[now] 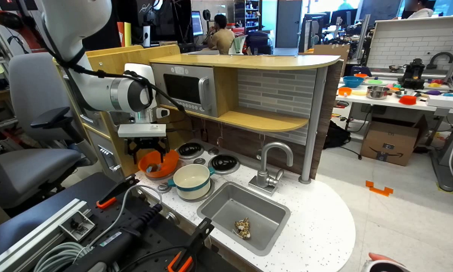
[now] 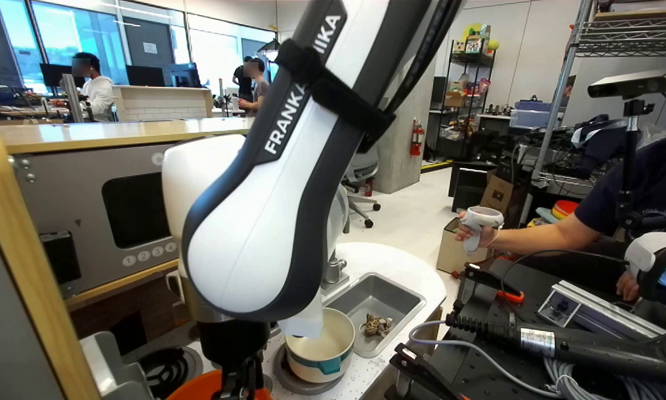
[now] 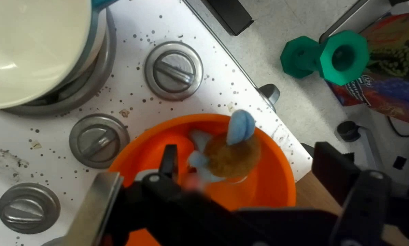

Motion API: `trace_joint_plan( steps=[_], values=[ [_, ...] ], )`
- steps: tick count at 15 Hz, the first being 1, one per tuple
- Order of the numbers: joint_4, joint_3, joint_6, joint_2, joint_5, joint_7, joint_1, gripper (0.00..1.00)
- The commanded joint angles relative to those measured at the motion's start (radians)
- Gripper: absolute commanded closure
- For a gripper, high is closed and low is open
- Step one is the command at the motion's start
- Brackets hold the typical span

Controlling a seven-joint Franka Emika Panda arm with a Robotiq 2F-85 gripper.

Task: Pick up the object from the orange bowl and put it in the sink

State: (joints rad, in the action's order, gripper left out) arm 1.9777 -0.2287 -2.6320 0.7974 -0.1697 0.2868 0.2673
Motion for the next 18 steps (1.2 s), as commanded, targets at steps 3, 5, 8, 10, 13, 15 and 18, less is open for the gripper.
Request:
trace_joint_plan(
  steps=[3,5,8,10,13,15,18],
  values=[
    [-0.096,-0.007,-0.008,0.095,0.001,-0.036,0.019,0.0],
    [-0.119,-0.013,-0.005,0.113,0.005,-0.035,0.015,0.0],
    [-0.161,-0.025,0.02,0.138,0.033,-0.042,-0.007,0.25],
    [-0.175,-0.019,0.016,0.143,0.034,-0.044,-0.006,0.35],
    [-0.19,-0.017,0.016,0.148,0.032,-0.048,-0.007,0.58],
    [-0.193,-0.013,0.015,0.149,0.029,-0.054,-0.004,0.73],
    [-0.188,-0.005,0.009,0.147,0.023,-0.063,0.002,0.95]
  ],
)
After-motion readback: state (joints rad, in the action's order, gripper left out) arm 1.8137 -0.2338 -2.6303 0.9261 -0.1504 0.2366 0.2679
